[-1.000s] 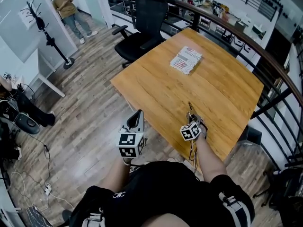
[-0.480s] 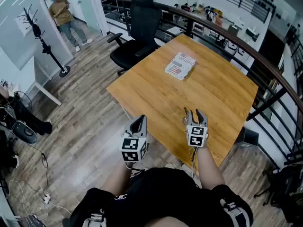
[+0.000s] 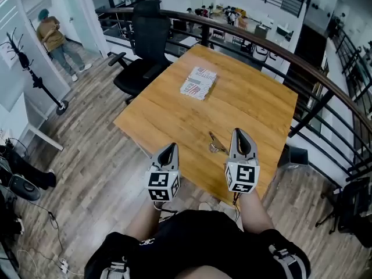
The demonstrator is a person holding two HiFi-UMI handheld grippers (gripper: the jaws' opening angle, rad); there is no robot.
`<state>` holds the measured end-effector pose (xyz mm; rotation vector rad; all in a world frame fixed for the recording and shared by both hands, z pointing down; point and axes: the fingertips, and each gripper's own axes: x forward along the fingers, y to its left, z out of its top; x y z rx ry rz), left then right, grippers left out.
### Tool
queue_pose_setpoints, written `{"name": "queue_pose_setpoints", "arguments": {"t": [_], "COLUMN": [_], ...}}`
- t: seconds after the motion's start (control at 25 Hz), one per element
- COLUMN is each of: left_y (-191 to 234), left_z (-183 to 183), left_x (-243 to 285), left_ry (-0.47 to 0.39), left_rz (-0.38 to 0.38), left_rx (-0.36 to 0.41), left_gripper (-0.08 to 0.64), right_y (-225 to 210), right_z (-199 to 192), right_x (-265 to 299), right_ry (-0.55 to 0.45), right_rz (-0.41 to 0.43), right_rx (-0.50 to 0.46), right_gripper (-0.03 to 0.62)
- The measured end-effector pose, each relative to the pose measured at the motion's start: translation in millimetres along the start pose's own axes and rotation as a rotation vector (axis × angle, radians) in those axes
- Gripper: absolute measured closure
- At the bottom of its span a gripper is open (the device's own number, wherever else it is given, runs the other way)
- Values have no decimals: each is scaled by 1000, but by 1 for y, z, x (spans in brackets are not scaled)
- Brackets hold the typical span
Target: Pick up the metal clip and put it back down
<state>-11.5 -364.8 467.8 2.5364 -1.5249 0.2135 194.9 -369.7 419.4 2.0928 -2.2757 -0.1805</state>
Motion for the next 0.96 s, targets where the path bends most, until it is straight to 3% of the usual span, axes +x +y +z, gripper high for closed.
{"name": "queue_pose_setpoints", "arguments": {"t": [0.2,0.48,0.96], "left_y": [-9,-16,-14], "left_z": [6,14,19], "left_x": [6,1,-6], "left_ry": [-13,-21,-23], "left_rz": [-39,-78,-95], "left_rx": [12,34,42], "left_gripper": [548,548,548], "right_y": [-6,-2,13], "right_z": [1,3,2], "right_x": [-13,-22,-30], "right_ry": [-3,5,15], "right_rz": [-39,-68,-54], "right_rx": [39,1,4], "right_gripper": [579,578,578]}}
